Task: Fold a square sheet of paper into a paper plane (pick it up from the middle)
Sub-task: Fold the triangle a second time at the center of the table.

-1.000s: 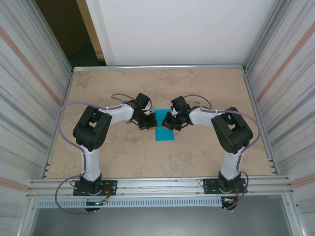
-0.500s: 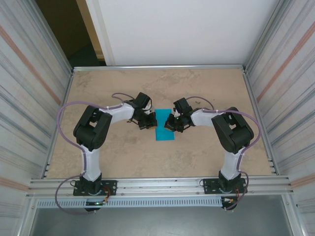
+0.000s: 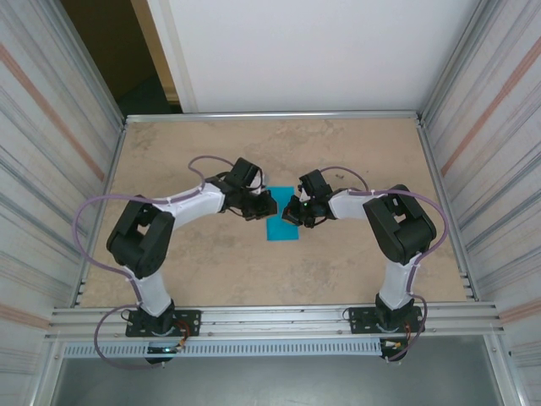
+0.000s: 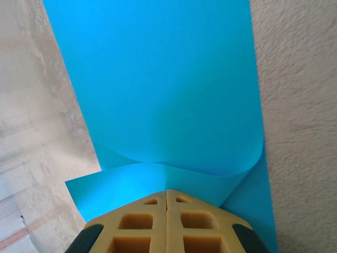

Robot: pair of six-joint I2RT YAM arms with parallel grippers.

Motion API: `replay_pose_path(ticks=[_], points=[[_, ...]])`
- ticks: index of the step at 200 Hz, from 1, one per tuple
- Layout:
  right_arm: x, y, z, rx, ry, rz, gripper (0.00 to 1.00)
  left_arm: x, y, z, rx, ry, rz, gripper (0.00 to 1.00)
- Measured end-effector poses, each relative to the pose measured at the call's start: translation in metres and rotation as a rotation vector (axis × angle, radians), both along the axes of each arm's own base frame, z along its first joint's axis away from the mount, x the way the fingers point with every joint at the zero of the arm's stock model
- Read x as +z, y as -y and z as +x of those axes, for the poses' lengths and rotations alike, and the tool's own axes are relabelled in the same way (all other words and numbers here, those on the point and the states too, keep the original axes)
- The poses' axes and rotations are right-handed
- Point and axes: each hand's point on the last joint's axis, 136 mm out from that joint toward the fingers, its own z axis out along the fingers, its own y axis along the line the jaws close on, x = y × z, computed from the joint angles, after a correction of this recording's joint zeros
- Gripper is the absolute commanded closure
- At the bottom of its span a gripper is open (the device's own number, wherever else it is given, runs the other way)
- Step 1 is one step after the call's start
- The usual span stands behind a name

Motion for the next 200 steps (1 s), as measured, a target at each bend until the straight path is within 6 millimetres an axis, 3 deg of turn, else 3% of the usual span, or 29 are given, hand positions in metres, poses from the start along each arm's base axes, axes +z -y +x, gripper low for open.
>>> replay_pose_path(ticks=[44,88,158,200], points=[[0.0,0.0,0.0,-0.014,-0.006,0.008,0.99,-0.029,0.008,-0.031,-0.018,-0.082,0.032,0.87],[0.0,0.0,0.001,-0.014,-0.008,0.014,0.99,-0.032,0.014,-0.03,-0.021,-0.074,0.027,0.86],[0.0,0.0,0.001,-0.012,-0.014,0.02,0.99,-0.05,0.006,-0.029,-0.004,-0.078,0.08,0.85],[0.0,0.0,0.001,-0.012,-0.014,0.021,0.99,-0.051,0.003,-0.026,0.001,-0.071,0.086,0.85]])
